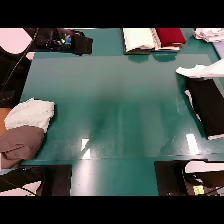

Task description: Fold the shirts.

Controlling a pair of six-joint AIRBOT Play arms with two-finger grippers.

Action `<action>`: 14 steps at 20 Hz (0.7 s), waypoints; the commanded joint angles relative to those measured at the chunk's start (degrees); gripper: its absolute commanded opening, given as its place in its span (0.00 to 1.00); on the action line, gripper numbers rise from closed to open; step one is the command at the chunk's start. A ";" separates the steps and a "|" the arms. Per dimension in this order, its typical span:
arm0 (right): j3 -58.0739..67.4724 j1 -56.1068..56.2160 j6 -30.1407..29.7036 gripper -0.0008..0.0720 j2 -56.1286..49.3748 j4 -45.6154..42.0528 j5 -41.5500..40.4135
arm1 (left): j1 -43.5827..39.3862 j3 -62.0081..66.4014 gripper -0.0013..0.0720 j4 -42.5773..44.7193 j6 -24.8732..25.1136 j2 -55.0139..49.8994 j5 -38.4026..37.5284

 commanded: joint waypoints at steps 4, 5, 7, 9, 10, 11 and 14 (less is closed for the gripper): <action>7.80 0.44 2.47 0.03 4.02 -0.31 1.05 | -0.02 -0.02 0.05 0.02 -0.22 0.00 -1.05; 7.80 0.15 2.47 0.03 4.83 -0.63 2.32 | -0.02 -0.02 0.05 0.04 -0.17 0.00 -1.40; 7.80 -0.74 2.78 0.03 6.16 -0.63 4.50 | -0.02 -0.02 0.05 0.04 -0.17 0.00 -1.75; 7.63 -1.77 3.50 0.03 7.43 -0.68 7.17 | -0.02 -0.02 0.05 0.04 0.13 0.00 -1.77; 6.21 -2.45 3.50 0.03 8.50 -0.68 7.67 | -0.02 -0.02 0.05 0.02 0.24 0.00 -1.77; 3.58 -3.17 3.50 0.03 9.97 -0.83 7.50 | -0.02 -0.02 0.05 0.02 0.24 0.00 -1.81; -8.00 -5.09 2.10 0.03 14.60 -3.96 7.17 | -0.02 -0.02 0.05 0.02 0.24 0.00 -1.88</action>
